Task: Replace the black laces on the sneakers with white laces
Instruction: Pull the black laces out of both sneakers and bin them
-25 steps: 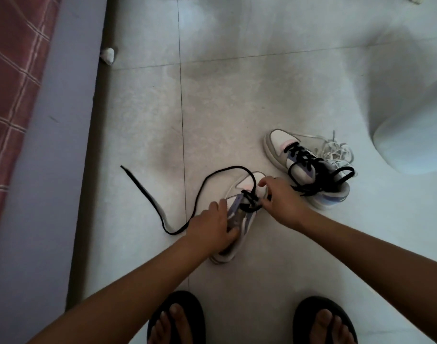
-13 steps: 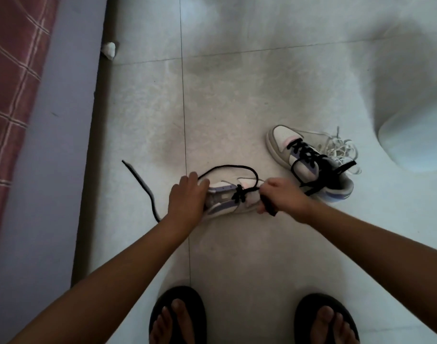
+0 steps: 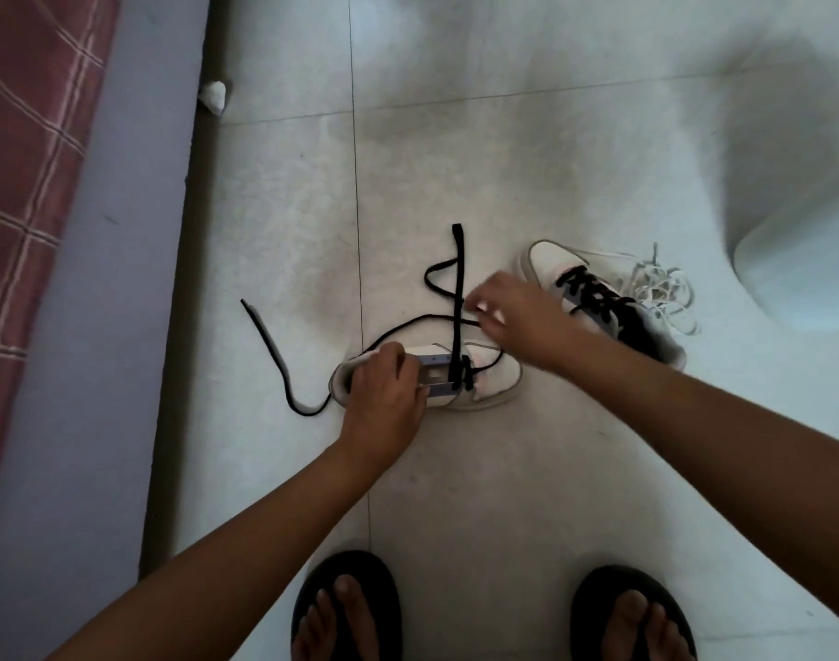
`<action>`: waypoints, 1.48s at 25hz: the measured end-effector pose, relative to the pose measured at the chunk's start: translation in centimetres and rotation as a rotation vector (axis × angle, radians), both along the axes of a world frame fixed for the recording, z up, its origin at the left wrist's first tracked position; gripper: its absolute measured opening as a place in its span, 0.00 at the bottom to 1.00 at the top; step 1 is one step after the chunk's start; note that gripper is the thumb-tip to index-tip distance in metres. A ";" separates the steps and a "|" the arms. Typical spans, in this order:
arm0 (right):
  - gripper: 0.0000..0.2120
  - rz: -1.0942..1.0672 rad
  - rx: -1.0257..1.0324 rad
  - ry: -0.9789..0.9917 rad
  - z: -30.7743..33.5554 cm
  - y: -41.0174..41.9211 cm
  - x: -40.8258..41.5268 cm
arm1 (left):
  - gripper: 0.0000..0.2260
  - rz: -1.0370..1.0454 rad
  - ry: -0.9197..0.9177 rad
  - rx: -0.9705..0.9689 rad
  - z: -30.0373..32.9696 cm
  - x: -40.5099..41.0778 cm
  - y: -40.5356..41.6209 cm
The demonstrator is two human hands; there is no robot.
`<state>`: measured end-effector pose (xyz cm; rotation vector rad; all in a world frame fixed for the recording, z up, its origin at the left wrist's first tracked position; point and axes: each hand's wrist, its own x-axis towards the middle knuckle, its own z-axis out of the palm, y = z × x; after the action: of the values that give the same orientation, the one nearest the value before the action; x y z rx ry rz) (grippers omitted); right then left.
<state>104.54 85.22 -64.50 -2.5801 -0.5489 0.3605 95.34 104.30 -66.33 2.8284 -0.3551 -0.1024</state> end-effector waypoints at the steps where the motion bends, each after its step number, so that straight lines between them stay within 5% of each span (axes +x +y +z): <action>1: 0.13 0.114 -0.032 0.065 -0.9 0.5 -1.5 | 0.12 -0.002 -0.018 0.007 -0.2 0.0 0.0; 6: 0.15 0.349 -0.315 -0.051 -4.1 1.9 -3.5 | 0.16 0.081 0.187 0.090 -2.2 0.1 0.1; 9: 0.12 0.445 -0.335 -0.106 -4.8 2.0 -3.4 | 0.14 0.144 0.266 -0.153 -2.7 0.4 0.2; 13: 0.06 0.198 -0.131 0.160 -4.7 1.7 -3.4 | 0.12 0.165 0.264 -0.245 -2.9 0.5 0.2; 21: 0.04 0.278 -0.166 0.323 -5.1 1.4 -2.7 | 0.10 0.150 0.274 -0.273 -3.0 0.5 0.3; 28: 0.20 0.237 -0.112 0.128 -3.7 1.5 -2.7 | 0.13 0.115 0.289 -0.211 -3.1 0.9 0.5; 31: 0.16 0.106 -0.071 0.279 -3.1 0.5 -2.8 | 0.12 0.095 0.283 -0.200 -3.3 1.1 0.5; 33: 0.10 0.117 -0.120 0.248 -2.9 0.6 -3.7 | 0.11 0.075 0.281 -0.201 -3.4 1.0 0.5; 37: 0.15 0.423 -0.452 -0.248 -2.4 2.4 -5.9 | 0.12 0.056 0.290 -0.183 -3.4 1.0 0.5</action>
<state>98.65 87.61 -66.92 -2.9483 -1.2357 0.3322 96.31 104.81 -69.71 2.5908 -0.2084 -0.4395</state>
